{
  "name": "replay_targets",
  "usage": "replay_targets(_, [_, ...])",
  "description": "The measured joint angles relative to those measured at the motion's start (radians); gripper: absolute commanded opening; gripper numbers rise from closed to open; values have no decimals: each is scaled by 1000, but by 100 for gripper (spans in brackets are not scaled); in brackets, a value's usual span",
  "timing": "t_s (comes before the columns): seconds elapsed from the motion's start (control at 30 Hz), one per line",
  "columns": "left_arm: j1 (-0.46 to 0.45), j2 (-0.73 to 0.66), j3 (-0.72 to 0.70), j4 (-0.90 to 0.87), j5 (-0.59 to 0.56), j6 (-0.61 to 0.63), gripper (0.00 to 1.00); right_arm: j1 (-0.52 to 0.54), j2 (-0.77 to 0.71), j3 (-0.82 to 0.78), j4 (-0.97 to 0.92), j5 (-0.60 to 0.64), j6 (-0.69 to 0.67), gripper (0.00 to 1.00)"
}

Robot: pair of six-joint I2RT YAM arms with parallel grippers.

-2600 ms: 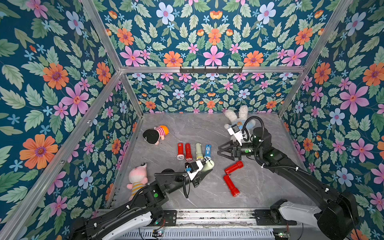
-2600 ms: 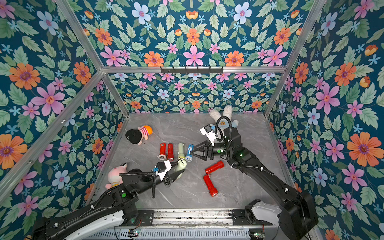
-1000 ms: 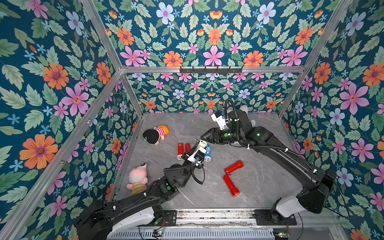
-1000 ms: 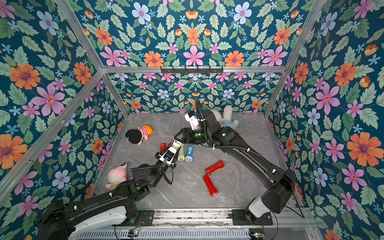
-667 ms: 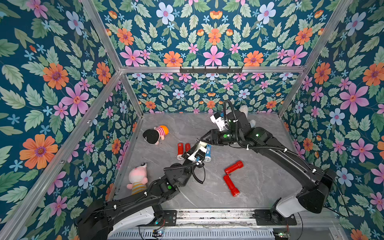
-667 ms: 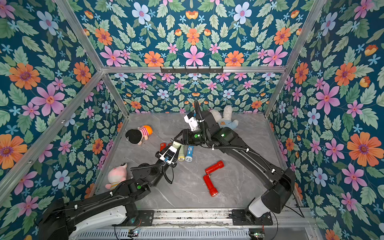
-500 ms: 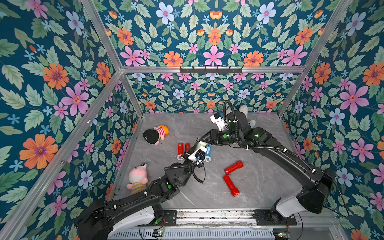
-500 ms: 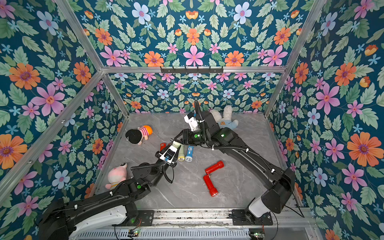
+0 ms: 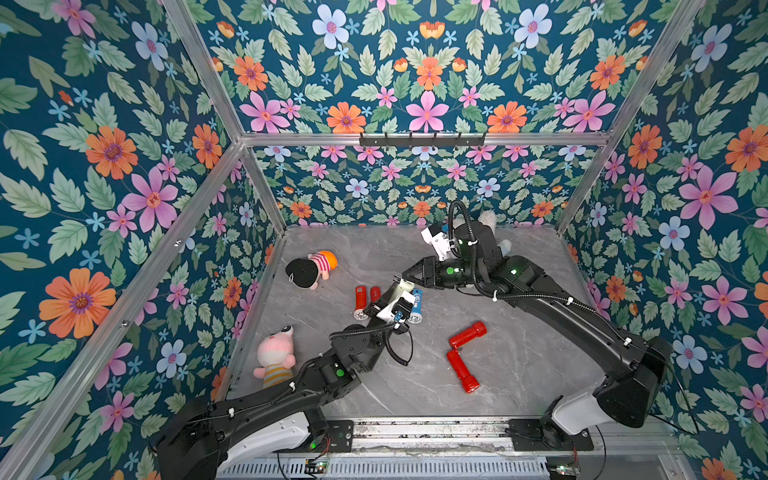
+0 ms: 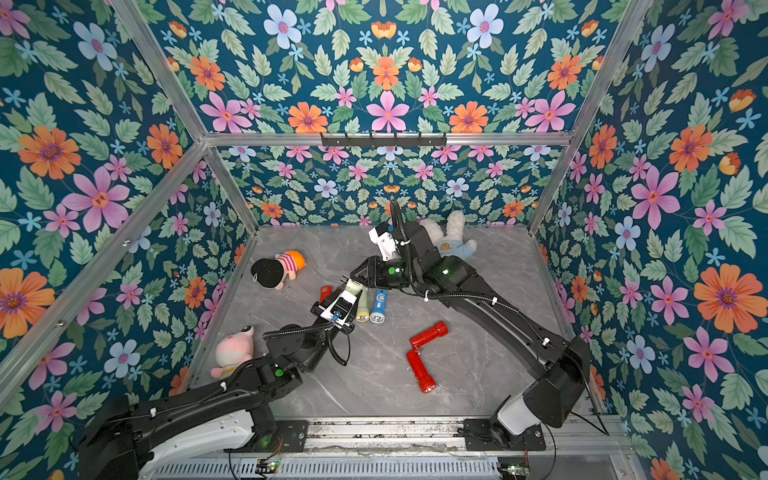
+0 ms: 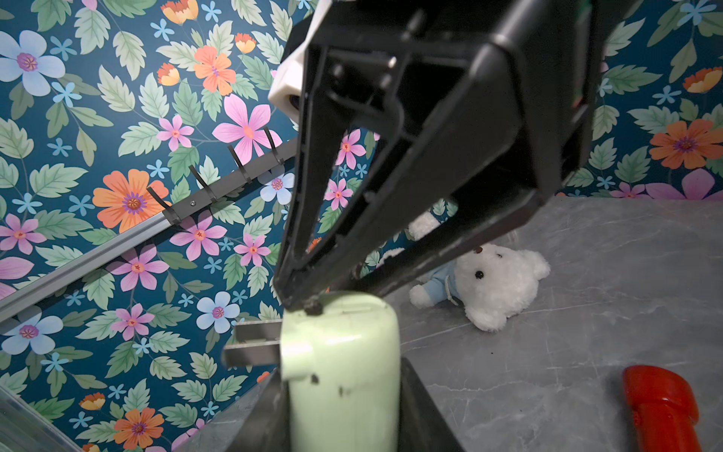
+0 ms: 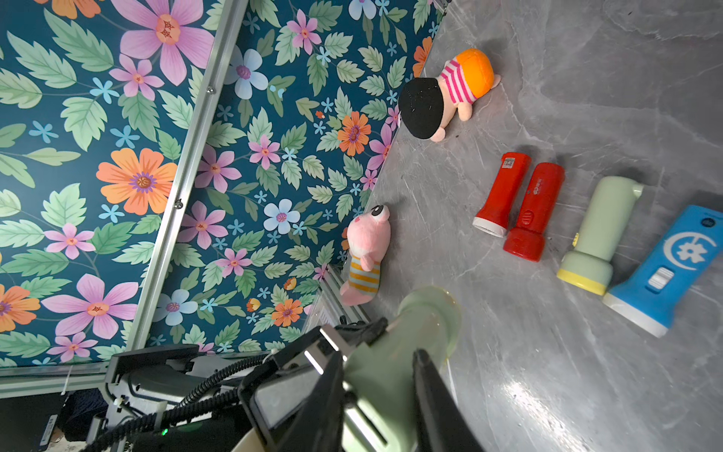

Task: Close the plug at the bottom of the flashlight
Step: Close the plug of the flashlight.

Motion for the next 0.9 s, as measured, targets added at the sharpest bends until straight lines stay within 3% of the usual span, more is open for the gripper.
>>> replay_targets(0.1, [1,2,0,14,-3,4,0,0,-6,-6,11,1,0,30])
replay_targets(0.23, [7,12,4,37,-19,7,0,1,-15,-21,22,-7,6,42])
replay_targets(0.4, [11,23,13,49,-31,11,0,0,-22,-29,27,-3,21,44])
replay_targets(0.9, [20,36,15,77,-71,41,0,-1,-33,-70,96,-5,29,16])
